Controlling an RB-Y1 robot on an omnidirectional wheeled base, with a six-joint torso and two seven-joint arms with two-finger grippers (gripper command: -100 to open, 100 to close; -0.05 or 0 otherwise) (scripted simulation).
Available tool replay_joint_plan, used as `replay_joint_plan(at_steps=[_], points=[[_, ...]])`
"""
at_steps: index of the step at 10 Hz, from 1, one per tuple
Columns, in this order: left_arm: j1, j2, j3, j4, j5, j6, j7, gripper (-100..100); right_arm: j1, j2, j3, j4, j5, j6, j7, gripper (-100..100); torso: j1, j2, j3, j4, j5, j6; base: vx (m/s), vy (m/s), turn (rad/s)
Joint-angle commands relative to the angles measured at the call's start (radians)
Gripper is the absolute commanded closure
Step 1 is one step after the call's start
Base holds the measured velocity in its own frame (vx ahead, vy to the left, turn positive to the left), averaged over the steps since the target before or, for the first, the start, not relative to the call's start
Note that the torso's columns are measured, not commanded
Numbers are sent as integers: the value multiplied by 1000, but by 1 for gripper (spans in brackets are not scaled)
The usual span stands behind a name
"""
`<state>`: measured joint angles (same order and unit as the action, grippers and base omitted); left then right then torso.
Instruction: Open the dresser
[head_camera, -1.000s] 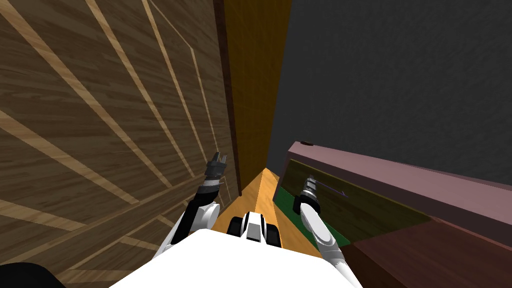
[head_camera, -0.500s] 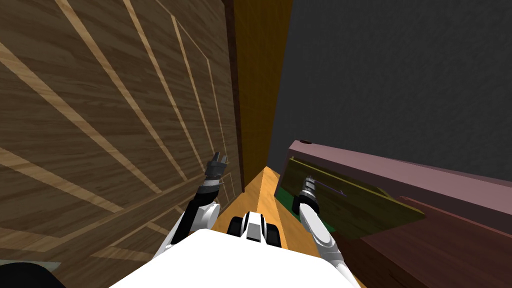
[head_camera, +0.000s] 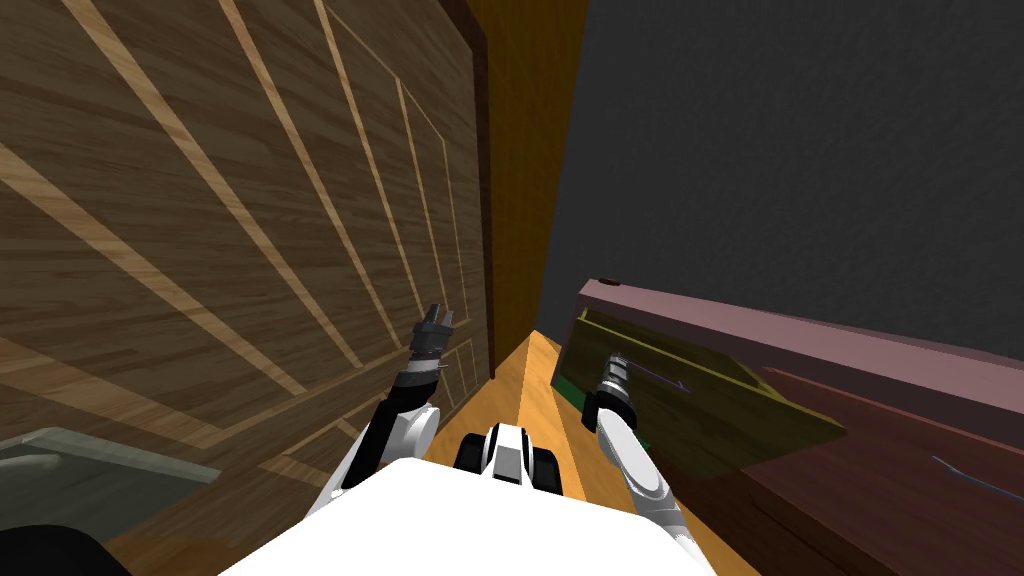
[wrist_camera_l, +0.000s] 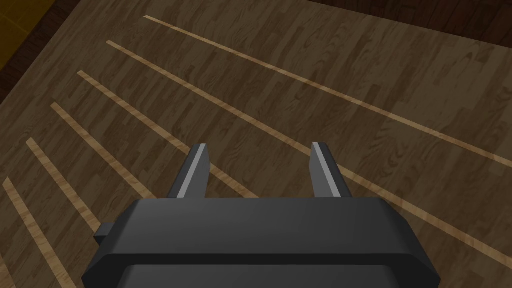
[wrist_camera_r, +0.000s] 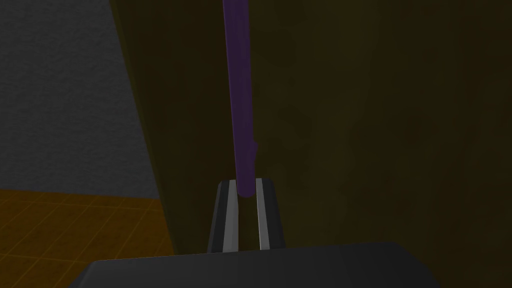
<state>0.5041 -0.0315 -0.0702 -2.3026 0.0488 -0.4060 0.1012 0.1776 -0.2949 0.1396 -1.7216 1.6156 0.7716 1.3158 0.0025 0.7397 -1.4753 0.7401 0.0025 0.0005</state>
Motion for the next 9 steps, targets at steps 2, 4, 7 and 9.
replay_joint_plan(at_steps=[2, 4, 7, 9], points=[[0, 0, 0, 0, 0, 0, 0, 0, -3, 10, -13, -33, -46, -26, 64, -100, -5, -5, -3, -2, -2, 0, -6, 13, -54], [0, 0, 0, 0, 0, 0, 0, 0, -10, 18, -28, -68, -91, -51, 125, -100, -3, -4, -2, -3, -3, 0, 11, 7, -66], [0, 0, 0, 0, 0, 0, 0, 0, -19, 30, -51, -120, -159, -90, 212, -100, -2, -1, 0, -2, -2, -1, 7, 12, -61], [0, 0, 0, 0, 0, 0, 0, 0, -22, 34, -58, -138, -182, -103, 252, -100, -3, -1, 0, -2, -2, 0, 1, 11, -44]])
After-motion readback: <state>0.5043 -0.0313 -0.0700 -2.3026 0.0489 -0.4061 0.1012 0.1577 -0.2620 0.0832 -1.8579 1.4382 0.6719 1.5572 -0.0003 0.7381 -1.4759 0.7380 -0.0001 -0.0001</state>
